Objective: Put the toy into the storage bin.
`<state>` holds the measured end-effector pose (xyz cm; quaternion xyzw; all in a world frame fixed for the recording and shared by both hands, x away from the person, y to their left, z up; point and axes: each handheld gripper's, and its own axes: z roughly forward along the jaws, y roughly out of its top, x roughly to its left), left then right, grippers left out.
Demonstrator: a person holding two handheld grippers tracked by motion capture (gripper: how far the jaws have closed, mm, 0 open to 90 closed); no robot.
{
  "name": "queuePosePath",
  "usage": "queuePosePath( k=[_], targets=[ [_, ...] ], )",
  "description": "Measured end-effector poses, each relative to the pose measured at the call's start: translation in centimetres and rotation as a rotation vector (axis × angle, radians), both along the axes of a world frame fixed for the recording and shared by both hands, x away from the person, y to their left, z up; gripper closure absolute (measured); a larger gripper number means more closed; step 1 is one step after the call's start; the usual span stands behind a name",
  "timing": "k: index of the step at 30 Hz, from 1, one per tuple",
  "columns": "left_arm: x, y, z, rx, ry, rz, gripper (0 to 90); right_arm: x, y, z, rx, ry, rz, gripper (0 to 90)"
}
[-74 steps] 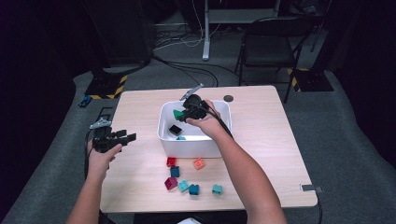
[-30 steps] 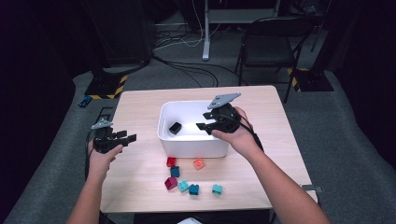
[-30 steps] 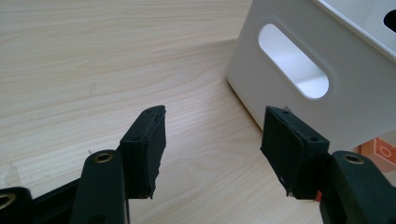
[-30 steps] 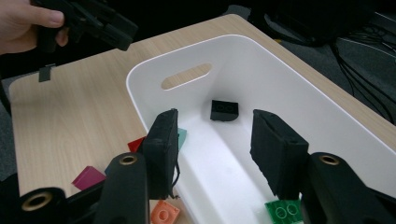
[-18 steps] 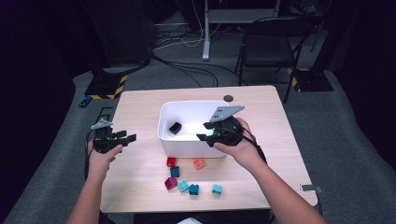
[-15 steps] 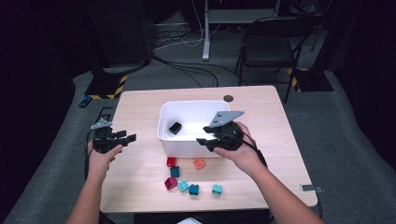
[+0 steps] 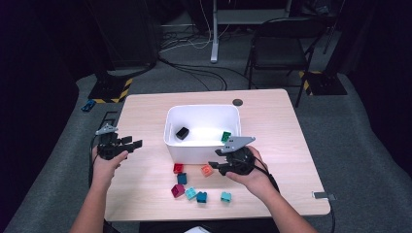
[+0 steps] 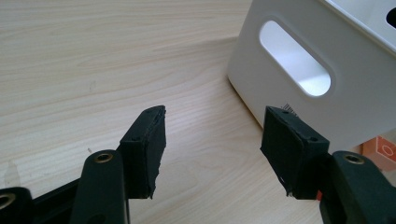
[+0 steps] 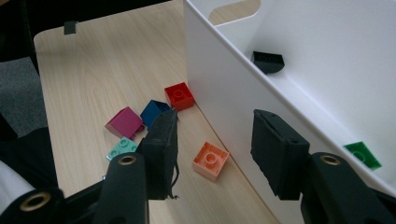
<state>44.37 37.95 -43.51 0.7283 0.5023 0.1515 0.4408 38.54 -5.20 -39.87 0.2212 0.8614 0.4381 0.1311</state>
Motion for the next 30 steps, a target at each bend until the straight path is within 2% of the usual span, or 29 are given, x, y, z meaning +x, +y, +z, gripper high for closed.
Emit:
queuePosePath(
  k=[4,11,15,16,18,23,27,30],
  targets=[
    [0.0,-0.1,0.0,0.001,-0.001,-0.001,39.8,-0.3,-0.5,-1.4,0.027,0.020,-0.008,50.5],
    [0.1,-0.2,-0.1,0.008,-0.002,-0.004,39.8,-1.3,-1.1,-3.6,0.021,0.023,-0.005,49.7],
    [0.1,-0.2,-0.2,0.018,0.000,-0.011,39.8,-1.6,-1.3,-4.2,0.025,0.029,-0.011,49.7],
    [0.1,-0.4,-0.3,0.004,-0.001,0.002,39.8,-1.7,-1.5,-4.7,0.025,0.032,-0.006,49.7],
    [0.1,-0.3,-0.3,0.019,0.006,-0.011,39.8,-1.9,-1.6,-5.0,0.022,0.045,-0.008,49.7],
    [0.2,-0.4,-0.4,0.020,0.007,-0.011,39.8,-2.2,-1.8,-6.2,0.000,0.056,0.009,49.4],
    [0.3,-0.4,-0.5,0.019,0.004,-0.012,39.8,-2.6,-2.0,-6.9,0.001,0.071,0.006,50.3],
    [0.4,-0.4,-0.5,0.017,-0.001,-0.009,39.8,-2.9,-2.2,-7.3,0.003,0.062,0.017,52.4]
  ],
)
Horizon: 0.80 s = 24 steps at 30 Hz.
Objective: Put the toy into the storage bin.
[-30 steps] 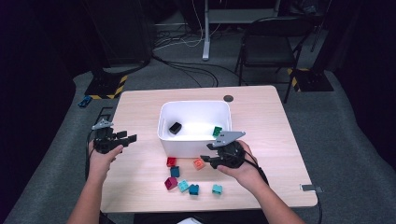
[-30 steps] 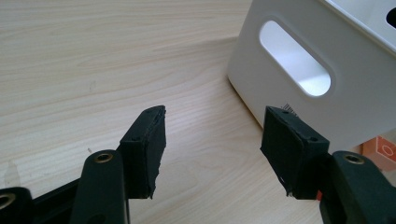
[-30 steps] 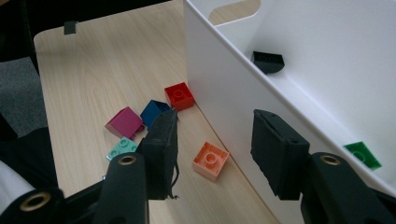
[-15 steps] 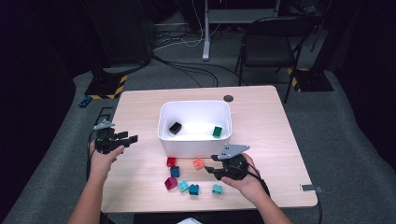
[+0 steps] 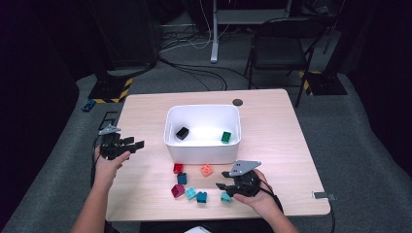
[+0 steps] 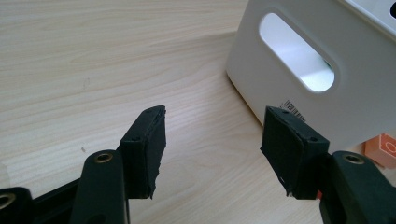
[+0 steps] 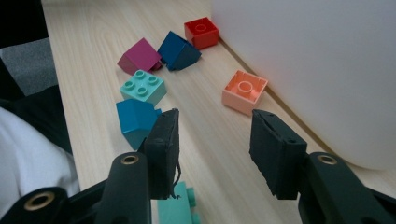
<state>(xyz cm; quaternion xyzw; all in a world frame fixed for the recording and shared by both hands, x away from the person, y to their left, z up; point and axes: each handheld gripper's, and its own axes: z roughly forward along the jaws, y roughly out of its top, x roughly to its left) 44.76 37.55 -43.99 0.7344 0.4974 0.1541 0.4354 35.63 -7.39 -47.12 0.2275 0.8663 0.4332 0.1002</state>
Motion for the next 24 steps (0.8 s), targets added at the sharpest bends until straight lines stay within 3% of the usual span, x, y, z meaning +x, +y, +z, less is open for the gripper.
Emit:
queuePosePath(
  k=[7,24],
  targets=[
    [0.2,-0.2,0.0,-0.014,0.017,-0.001,39.8,-0.6,-0.1,-1.4,-0.036,0.023,0.043,52.9],
    [1.0,-0.4,0.0,-0.027,0.013,-0.007,39.8,-1.4,-0.5,-2.6,-0.049,0.068,0.049,52.6]
  ],
)
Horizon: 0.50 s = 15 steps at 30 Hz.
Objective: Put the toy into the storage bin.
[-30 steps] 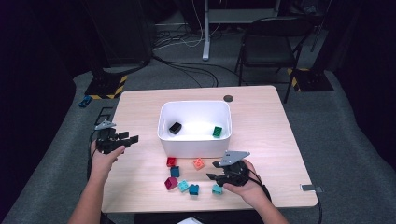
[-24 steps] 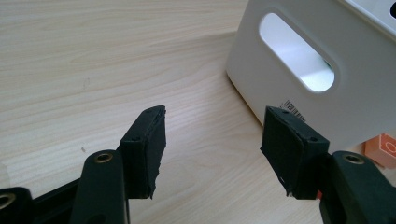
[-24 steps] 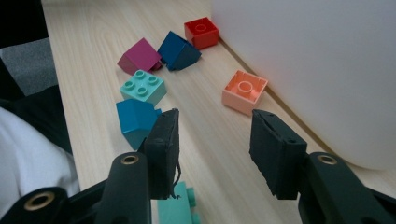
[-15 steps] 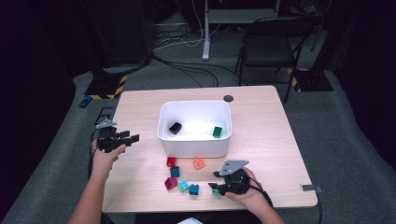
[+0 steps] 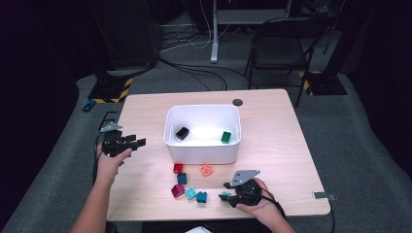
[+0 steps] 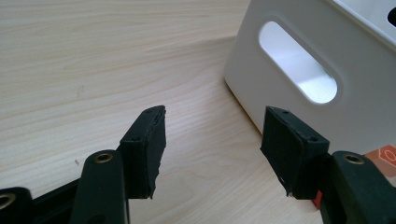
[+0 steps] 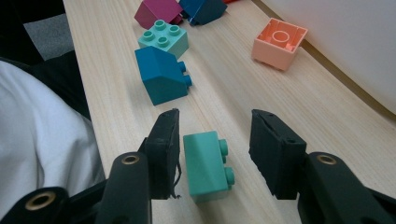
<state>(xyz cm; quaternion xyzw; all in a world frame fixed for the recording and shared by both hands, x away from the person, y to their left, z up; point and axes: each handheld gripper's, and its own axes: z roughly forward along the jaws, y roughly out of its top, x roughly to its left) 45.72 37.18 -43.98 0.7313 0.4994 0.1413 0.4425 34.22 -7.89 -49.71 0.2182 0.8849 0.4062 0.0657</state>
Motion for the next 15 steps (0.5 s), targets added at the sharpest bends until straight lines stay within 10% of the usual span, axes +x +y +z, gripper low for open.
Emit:
queuePosePath(
  k=[15],
  targets=[
    [0.2,0.0,0.0,0.006,-0.005,-0.008,39.8,0.7,-0.7,-1.1,-0.052,0.042,0.013,66.6]
  ],
)
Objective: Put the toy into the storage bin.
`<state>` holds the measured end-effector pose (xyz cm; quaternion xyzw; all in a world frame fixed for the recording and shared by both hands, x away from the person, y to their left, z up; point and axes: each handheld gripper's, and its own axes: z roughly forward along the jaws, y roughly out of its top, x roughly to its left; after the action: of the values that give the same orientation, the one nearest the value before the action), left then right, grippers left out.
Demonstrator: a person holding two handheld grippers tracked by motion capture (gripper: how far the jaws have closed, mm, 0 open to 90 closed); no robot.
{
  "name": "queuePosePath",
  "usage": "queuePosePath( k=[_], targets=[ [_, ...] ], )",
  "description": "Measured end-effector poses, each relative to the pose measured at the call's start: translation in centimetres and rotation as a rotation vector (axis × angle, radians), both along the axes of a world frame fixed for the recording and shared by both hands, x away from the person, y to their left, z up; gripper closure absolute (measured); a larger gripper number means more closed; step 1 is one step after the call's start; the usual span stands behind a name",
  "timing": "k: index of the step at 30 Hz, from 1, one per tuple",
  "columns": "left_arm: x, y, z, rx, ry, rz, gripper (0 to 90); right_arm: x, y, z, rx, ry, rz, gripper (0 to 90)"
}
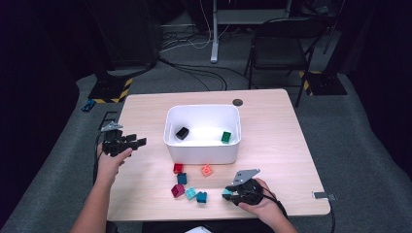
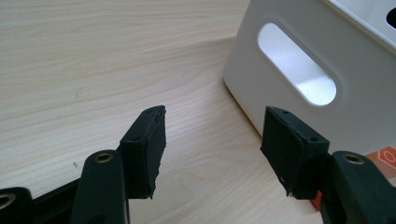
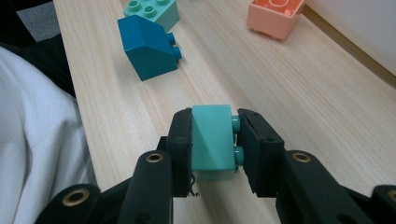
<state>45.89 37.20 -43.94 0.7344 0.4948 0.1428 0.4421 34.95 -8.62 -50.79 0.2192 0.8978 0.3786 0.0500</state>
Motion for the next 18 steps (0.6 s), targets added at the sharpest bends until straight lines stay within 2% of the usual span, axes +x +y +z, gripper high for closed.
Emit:
queuePosePath(
  k=[5,10,18],
  targets=[
    [-0.1,-0.1,0.0,-0.004,0.007,0.002,39.8,0.0,0.0,0.2,0.002,0.001,-0.024,66.9],
    [-0.1,-0.1,0.0,-0.005,0.004,0.004,39.8,0.1,0.1,0.5,0.003,-0.005,-0.023,66.9],
    [-0.2,0.0,-0.1,-0.005,0.006,0.011,39.9,0.5,0.0,1.7,0.033,-0.012,-0.058,66.9]
  ],
)
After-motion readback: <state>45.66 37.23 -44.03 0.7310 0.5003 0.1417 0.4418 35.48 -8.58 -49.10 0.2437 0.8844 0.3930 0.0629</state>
